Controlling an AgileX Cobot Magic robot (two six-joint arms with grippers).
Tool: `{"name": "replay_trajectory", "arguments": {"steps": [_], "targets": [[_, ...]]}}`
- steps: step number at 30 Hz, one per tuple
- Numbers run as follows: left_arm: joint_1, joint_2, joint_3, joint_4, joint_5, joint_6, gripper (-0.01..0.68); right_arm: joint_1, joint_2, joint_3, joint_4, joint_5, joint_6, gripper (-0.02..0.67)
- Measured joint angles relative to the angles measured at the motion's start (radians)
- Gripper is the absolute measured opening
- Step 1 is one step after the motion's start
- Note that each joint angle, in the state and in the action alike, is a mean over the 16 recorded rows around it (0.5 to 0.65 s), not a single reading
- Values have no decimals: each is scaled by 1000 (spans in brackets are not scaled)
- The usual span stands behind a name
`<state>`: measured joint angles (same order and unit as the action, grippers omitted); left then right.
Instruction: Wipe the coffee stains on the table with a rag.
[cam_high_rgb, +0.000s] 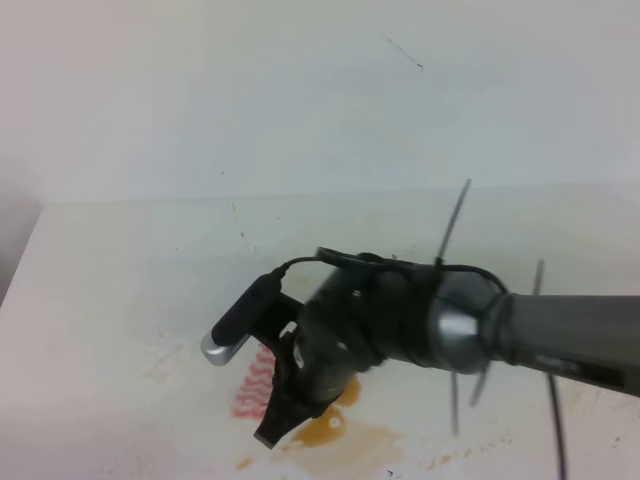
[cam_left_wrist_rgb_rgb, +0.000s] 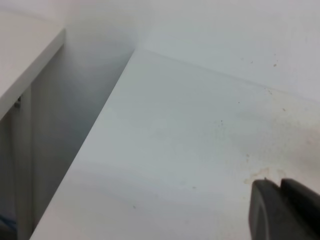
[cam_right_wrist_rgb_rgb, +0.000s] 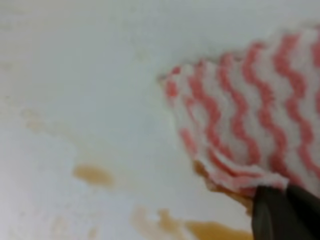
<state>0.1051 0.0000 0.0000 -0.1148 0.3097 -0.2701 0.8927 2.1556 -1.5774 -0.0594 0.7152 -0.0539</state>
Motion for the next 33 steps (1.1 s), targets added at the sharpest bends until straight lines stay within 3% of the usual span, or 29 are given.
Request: {"name": "replay_trajectory", "arguments": {"steps": [12, 33], "targets": [[0, 0, 2, 0, -1, 0, 0, -17, -155, 345, 44, -266, -109, 12], [0, 0, 0, 0, 0, 0, 0, -261, -266, 522, 76, -461, -140, 11]]}}
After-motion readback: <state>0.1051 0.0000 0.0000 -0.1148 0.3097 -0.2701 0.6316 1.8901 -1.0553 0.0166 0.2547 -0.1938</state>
